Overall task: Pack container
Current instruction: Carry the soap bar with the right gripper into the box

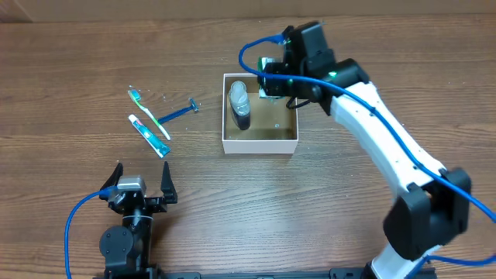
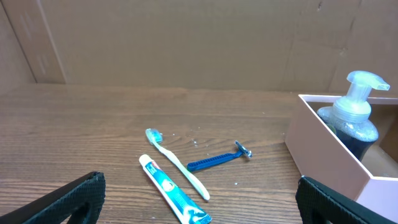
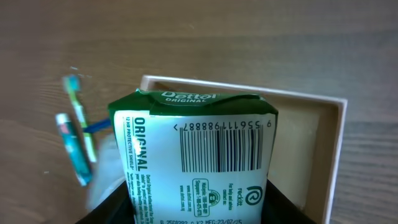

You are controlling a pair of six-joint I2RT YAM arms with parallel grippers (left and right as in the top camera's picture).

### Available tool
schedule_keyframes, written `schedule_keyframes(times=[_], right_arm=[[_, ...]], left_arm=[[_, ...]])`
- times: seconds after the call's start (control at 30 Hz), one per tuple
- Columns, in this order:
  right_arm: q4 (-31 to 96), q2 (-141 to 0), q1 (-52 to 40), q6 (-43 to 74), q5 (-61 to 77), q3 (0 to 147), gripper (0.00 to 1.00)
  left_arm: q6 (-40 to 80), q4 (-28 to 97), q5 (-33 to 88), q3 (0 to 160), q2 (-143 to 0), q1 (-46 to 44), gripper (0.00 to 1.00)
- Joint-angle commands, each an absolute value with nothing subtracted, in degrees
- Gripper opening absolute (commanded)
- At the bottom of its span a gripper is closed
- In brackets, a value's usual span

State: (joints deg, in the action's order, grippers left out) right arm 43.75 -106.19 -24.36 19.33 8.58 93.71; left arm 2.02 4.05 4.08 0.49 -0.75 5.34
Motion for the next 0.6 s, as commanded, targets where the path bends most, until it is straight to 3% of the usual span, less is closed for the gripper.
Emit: schedule_keyframes(times=[0.0, 0.57], right_arm=[[43.9, -108.2, -24.2, 23.4, 3.8, 93.9, 0.32], [45.3, -116.6, -24.8, 25.6, 1.9, 93.2, 0.32]], left_arm=[[3.0, 4.1, 3.9, 0.3, -0.3, 5.6, 1.0], [3.0, 4.1, 3.9, 0.3, -0.3, 5.6, 1.0]])
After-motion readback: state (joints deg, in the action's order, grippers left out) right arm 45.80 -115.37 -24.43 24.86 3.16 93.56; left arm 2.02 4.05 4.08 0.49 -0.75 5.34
